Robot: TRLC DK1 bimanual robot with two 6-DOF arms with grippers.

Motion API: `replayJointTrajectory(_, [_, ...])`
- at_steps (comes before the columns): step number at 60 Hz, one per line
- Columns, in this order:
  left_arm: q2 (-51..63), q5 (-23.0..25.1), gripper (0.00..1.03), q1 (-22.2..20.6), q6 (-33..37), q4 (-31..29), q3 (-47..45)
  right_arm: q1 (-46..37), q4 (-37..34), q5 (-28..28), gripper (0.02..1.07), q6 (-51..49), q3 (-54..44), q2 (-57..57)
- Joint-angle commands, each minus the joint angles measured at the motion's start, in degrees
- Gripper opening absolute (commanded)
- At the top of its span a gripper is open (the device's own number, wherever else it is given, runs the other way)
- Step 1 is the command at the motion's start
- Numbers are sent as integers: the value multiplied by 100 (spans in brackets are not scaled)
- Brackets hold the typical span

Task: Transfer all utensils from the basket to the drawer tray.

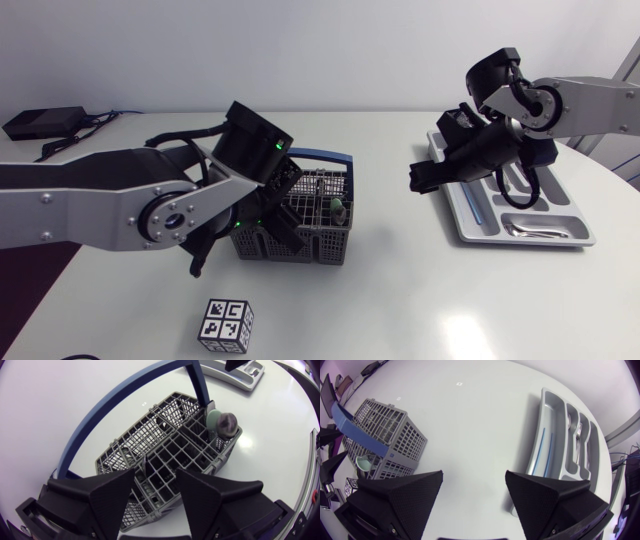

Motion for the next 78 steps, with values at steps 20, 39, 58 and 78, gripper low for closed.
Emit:
replayJointTrajectory(20, [439,-235,49,244,337,675,-185,117,202,-34,92,112,-244,-139])
replayJointTrajectory(39, [386,-235,42,279,337,692,-246,170,289,-34,92,95,-288,-121])
replayJointTrajectory(58, [395,-226,20,323,363,719,-237,187,289,-26,92,68,-323,-183])
replayJointTrajectory(78, [193,-173,4,261,443,710,-264,187,263,-26,92,42,-384,-306])
